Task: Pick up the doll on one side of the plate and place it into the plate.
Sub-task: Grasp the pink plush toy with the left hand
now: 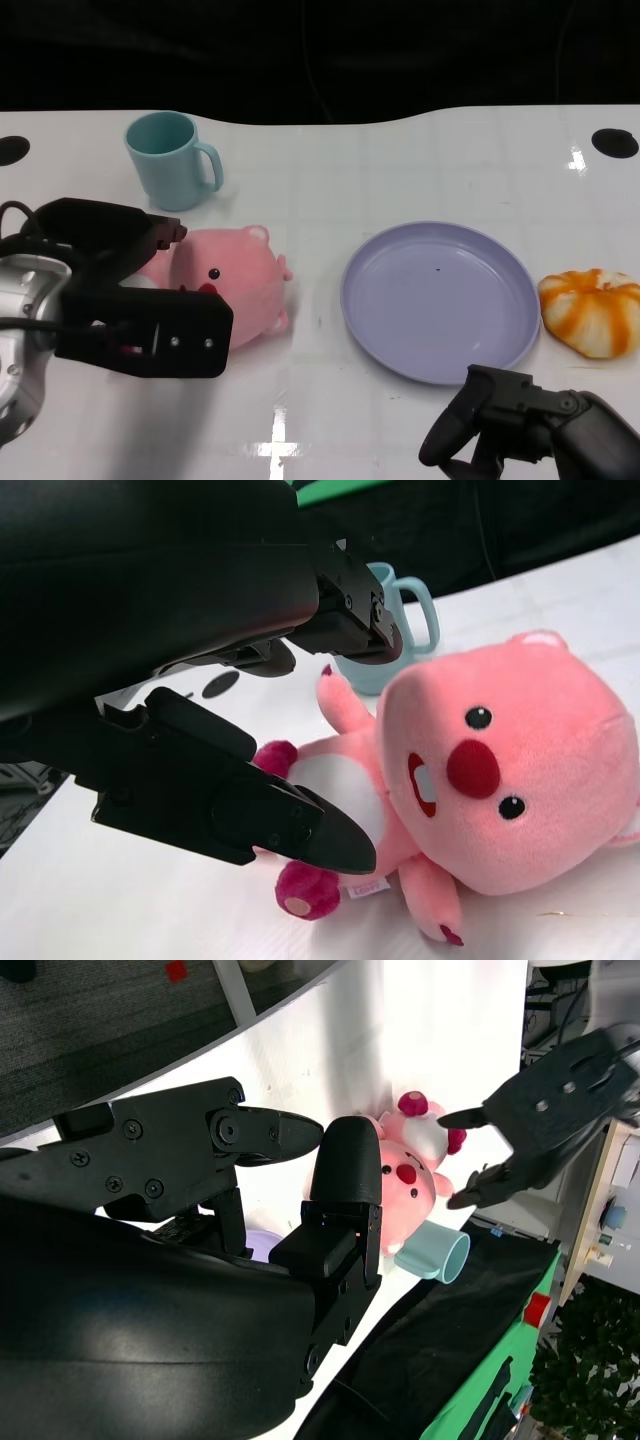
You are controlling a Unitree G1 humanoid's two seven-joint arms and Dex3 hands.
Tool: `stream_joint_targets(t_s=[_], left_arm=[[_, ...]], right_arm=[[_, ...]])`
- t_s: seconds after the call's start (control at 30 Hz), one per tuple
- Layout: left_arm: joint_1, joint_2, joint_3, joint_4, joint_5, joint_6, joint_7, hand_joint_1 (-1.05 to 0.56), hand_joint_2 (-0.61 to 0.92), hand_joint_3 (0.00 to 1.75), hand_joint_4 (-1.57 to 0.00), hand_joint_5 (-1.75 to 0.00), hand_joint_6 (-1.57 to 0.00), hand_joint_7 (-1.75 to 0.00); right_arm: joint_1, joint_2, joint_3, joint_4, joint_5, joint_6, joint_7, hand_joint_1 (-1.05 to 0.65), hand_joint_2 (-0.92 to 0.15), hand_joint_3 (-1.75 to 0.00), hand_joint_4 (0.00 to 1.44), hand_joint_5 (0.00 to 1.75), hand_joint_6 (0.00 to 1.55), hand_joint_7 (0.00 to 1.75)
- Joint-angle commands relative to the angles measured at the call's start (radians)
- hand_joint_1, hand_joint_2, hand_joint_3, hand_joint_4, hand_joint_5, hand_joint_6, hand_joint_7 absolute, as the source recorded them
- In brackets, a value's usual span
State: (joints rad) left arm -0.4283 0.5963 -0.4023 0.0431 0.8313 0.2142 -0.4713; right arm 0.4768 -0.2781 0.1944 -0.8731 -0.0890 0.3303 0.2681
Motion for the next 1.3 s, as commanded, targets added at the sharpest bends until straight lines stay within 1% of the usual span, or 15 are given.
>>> stream_joint_targets(t_s=[0.03, 0.1, 0.47, 0.7, 0.8, 0.9, 1.03, 1.1, 1.17, 1.23, 1.27, 1.3], left_arm=[[-0.045, -0.020, -0.021, 0.088, 0.025, -0.008, 0.020, -0.69, 0.90, 0.00, -0.25, -0.18, -0.35, 0.00], [-0.062, -0.034, -0.033, 0.141, 0.031, -0.019, 0.037, -0.69, 0.90, 0.00, -0.26, -0.16, -0.35, 0.00], [-0.167, -0.136, -0.115, 0.569, 0.038, -0.094, 0.204, -0.70, 0.89, 0.00, -0.29, -0.11, -0.35, -0.01], [-0.201, -0.187, -0.144, 0.705, 0.021, -0.103, 0.249, -0.69, 0.89, 0.00, -0.29, -0.08, -0.33, 0.00], [-0.222, -0.217, -0.160, 0.772, 0.016, -0.096, 0.237, -0.68, 0.90, 0.01, -0.28, -0.07, -0.33, 0.00], [-0.234, -0.241, -0.176, 0.842, 0.006, -0.109, 0.235, -0.67, 0.92, 0.02, -0.29, -0.06, -0.36, -0.01], [-0.240, -0.268, -0.184, 0.921, -0.015, -0.132, 0.244, -0.65, 0.92, 0.07, -0.33, -0.06, -0.40, -0.02], [-0.230, -0.280, -0.167, 0.952, -0.048, -0.154, 0.265, -0.59, 0.92, 0.10, -0.41, -0.08, -0.50, -0.05], [-0.222, -0.284, -0.153, 0.969, -0.077, -0.178, 0.288, -0.51, 0.92, 0.13, -0.58, -0.09, -0.66, -0.05], [-0.210, -0.282, -0.141, 0.986, -0.100, -0.223, 0.343, -0.38, 0.92, 0.13, -0.78, -0.16, -0.87, -0.10], [-0.201, -0.279, -0.135, 0.990, -0.109, -0.250, 0.380, -0.33, 0.92, 0.12, -0.85, -0.18, -0.94, -0.12], [-0.192, -0.276, -0.128, 0.994, -0.116, -0.274, 0.419, -0.31, 0.92, 0.09, -0.90, -0.41, -1.05, -0.16]], right_arm=[[0.002, -0.006, -0.008, -0.015, 0.006, 0.009, 0.000, -0.27, -0.92, -0.35, 0.66, 1.58, 0.60, 1.30], [0.003, -0.006, -0.007, -0.018, 0.004, 0.011, -0.001, -0.26, -0.92, -0.35, 0.66, 1.58, 0.60, 1.30], [0.009, -0.007, 0.001, -0.036, -0.009, 0.024, -0.003, -0.26, -0.92, -0.35, 0.66, 1.58, 0.60, 1.30], [0.014, -0.003, -0.002, -0.050, 0.000, 0.043, -0.002, -0.27, -0.92, -0.35, 0.66, 1.58, 0.60, 1.30], [0.015, -0.006, -0.004, -0.053, 0.000, 0.042, -0.001, -0.27, -0.92, -0.35, 0.66, 1.58, 0.60, 1.30], [0.015, -0.008, -0.003, -0.053, -0.004, 0.041, -0.001, -0.27, -0.92, -0.35, 0.66, 1.58, 0.60, 1.30], [0.014, -0.008, -0.001, -0.047, -0.007, 0.034, -0.001, -0.27, -0.92, -0.35, 0.66, 1.58, 0.60, 1.30], [0.015, -0.009, 0.002, -0.048, -0.011, 0.037, -0.002, -0.27, -0.92, -0.34, 0.66, 1.58, 0.60, 1.29], [0.018, -0.008, 0.002, -0.051, -0.012, 0.040, -0.003, -0.26, -0.92, -0.34, 0.65, 1.57, 0.59, 1.29], [0.019, -0.001, 0.002, -0.049, -0.005, 0.037, -0.006, -0.26, -0.92, -0.34, 0.66, 1.57, 0.59, 1.29], [0.018, 0.002, 0.004, -0.047, -0.003, 0.036, -0.007, -0.26, -0.92, -0.34, 0.66, 1.57, 0.60, 1.29], [0.016, 0.004, 0.005, -0.045, -0.003, 0.034, -0.008, -0.26, -0.92, -0.34, 0.66, 1.58, 0.60, 1.29]])
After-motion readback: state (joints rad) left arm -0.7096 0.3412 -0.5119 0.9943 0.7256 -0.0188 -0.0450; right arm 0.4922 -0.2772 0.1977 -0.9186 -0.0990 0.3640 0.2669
